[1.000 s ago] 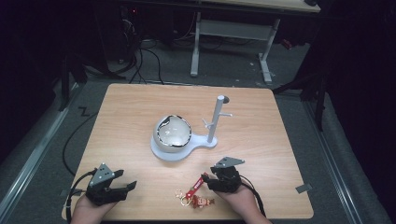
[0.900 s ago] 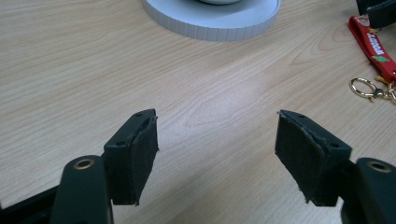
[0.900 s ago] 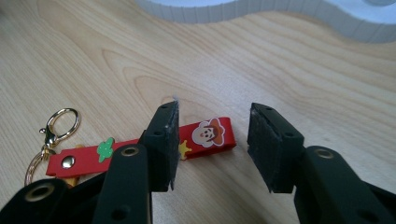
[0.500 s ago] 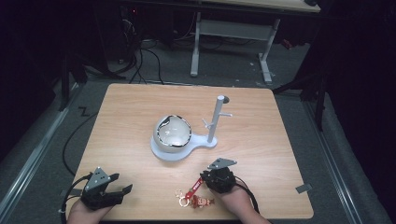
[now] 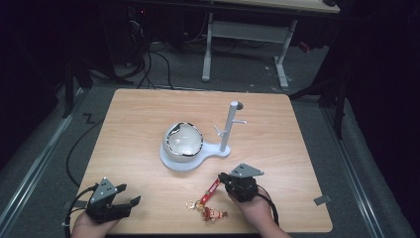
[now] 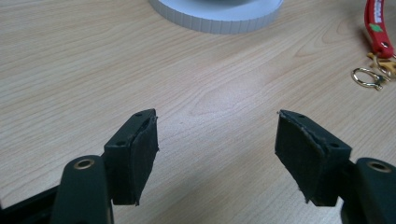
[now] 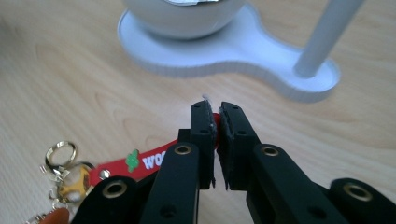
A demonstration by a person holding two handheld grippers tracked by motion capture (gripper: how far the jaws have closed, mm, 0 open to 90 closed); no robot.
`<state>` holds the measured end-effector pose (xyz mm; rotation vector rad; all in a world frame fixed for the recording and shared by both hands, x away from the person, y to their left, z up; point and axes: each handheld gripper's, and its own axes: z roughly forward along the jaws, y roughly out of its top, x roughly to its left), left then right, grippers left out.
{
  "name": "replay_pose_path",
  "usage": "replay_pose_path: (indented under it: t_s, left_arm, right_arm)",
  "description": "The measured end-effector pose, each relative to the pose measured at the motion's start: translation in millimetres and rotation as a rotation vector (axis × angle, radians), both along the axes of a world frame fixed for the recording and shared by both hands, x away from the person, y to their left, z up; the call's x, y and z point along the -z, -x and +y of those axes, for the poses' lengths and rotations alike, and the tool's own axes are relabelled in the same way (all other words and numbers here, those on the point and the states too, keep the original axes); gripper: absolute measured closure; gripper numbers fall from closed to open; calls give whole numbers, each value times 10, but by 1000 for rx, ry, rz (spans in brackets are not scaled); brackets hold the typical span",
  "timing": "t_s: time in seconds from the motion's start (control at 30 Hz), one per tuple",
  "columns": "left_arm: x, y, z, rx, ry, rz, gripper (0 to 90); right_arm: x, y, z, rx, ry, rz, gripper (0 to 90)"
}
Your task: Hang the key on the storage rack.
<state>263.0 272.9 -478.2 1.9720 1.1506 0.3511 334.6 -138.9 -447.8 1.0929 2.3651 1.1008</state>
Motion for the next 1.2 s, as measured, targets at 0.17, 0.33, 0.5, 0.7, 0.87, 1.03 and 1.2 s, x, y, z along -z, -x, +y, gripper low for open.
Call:
replay_pose_path:
  t_s: [0.17,0.33,0.5,0.7,0.87,1.03,1.2]
  left_arm:
    - [5,10,-6,-2,-6,6,305]
    - [-19,-5,-72,23,5,-4,305]
    - [-42,-89,-159,53,15,-14,305]
    - [-58,-271,-343,125,17,-20,303]
    - [-60,-435,-539,180,18,-33,303]
    - [-43,-524,-618,193,19,-32,303]
    - [-53,-589,-638,168,25,-33,310]
  right_arm:
    - [-116,-56,-161,58,-31,-48,846]
    - [-155,-111,-418,142,-38,-65,845]
    - [-135,-119,-676,217,-20,-53,845]
    - [-71,27,-1110,341,18,-18,842]
    - [-2,170,-1409,411,65,23,838]
    - [52,309,-1603,469,65,78,834]
    - [56,412,-1648,489,63,90,830]
